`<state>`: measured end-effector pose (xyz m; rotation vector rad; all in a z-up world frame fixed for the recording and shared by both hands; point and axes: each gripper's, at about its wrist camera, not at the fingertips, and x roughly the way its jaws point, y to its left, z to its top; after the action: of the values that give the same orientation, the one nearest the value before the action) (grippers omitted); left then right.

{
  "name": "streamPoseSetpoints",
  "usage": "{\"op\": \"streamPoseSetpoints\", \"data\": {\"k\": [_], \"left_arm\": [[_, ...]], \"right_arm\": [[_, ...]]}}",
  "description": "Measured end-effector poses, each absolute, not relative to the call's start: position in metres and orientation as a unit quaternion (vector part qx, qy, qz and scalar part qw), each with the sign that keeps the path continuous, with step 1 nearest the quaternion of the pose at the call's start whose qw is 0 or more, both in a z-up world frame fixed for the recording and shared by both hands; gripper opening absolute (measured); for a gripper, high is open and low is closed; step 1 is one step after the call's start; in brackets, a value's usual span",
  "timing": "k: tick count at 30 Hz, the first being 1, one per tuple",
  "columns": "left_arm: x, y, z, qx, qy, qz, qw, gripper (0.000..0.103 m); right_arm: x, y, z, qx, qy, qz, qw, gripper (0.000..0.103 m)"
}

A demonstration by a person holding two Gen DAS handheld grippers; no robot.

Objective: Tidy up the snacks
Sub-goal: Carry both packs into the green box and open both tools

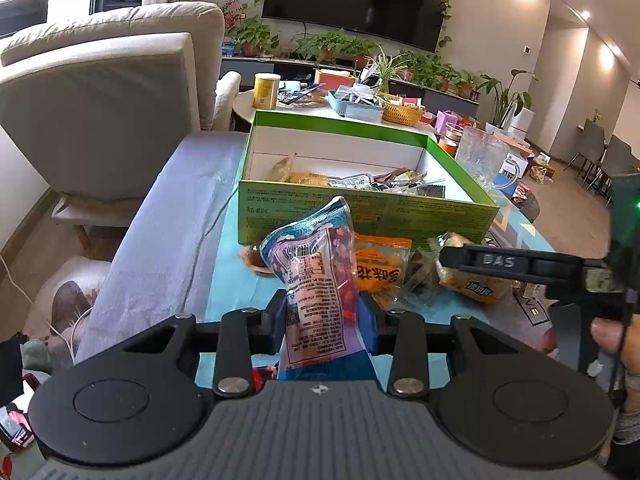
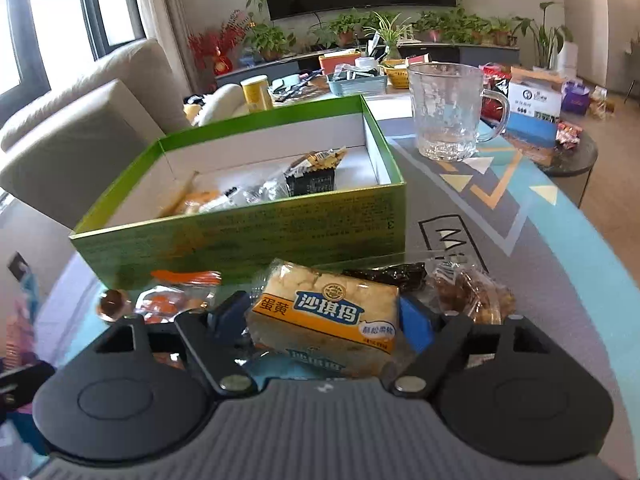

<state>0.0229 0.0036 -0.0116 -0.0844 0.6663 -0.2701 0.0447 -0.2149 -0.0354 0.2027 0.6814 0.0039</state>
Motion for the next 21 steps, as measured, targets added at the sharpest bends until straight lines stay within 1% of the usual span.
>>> {"op": "streamPoseSetpoints", "data": {"k": [11, 21], "left_arm": [[0.024, 0.003, -0.002, -0.041, 0.304, -0.134, 0.942, 0.034], [0.028, 0.000, 0.002, -0.040, 0.298, -0.138, 0.944, 0.034]], "right_arm": [[0.022, -0.212, 0.009, 0.073, 0.254, 0.030, 0.964, 0.057], [0.026, -0.219, 0.016, 0.082, 0.239, 0.029, 0.967, 0.057]]}}
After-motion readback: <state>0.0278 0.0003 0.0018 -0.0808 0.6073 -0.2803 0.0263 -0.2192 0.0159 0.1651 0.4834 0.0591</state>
